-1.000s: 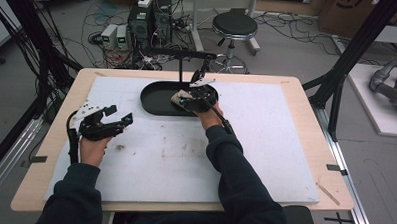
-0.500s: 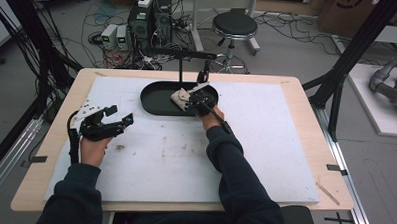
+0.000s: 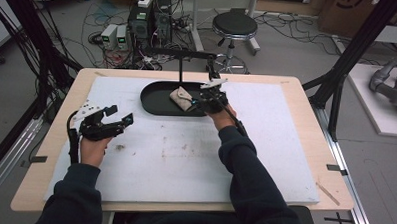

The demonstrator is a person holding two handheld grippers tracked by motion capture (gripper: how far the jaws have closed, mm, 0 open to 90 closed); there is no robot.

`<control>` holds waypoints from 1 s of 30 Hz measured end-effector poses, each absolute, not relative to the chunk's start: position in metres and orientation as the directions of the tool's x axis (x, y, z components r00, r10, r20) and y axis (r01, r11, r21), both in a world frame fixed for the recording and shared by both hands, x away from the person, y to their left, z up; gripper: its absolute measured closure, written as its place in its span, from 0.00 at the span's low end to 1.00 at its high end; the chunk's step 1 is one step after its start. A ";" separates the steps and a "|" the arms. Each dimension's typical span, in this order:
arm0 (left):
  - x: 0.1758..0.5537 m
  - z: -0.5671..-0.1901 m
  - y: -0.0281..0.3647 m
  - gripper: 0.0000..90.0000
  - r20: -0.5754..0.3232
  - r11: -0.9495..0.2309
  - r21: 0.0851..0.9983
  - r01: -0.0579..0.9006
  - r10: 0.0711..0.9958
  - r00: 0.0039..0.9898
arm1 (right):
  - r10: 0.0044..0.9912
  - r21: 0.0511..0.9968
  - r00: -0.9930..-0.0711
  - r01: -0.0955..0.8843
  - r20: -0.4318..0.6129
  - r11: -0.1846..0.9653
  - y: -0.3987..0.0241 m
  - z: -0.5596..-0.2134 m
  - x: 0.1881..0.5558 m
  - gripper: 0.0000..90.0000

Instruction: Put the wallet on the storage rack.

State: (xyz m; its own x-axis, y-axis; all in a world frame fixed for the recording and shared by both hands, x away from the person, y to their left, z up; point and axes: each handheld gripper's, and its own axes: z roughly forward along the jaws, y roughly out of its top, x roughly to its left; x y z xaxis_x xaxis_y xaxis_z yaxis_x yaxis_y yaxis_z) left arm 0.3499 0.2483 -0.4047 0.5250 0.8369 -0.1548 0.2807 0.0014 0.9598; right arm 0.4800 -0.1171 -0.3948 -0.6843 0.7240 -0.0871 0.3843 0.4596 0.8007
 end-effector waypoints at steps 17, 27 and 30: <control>0.352 -0.403 0.240 0.25 -0.145 0.007 0.967 0.253 0.833 0.534 | 0.783 0.840 -0.618 0.391 -0.063 0.376 -0.269 -0.382 0.410 0.23; 0.355 -0.404 0.242 0.25 -0.149 0.014 0.966 0.259 0.846 0.512 | 0.835 0.855 -0.546 0.400 -0.066 0.329 -0.324 -0.401 0.360 0.23; 0.354 -0.404 0.241 0.25 -0.142 0.008 0.968 0.252 0.844 0.518 | 0.849 0.851 -0.525 0.421 -0.052 0.313 -0.335 -0.407 0.354 0.23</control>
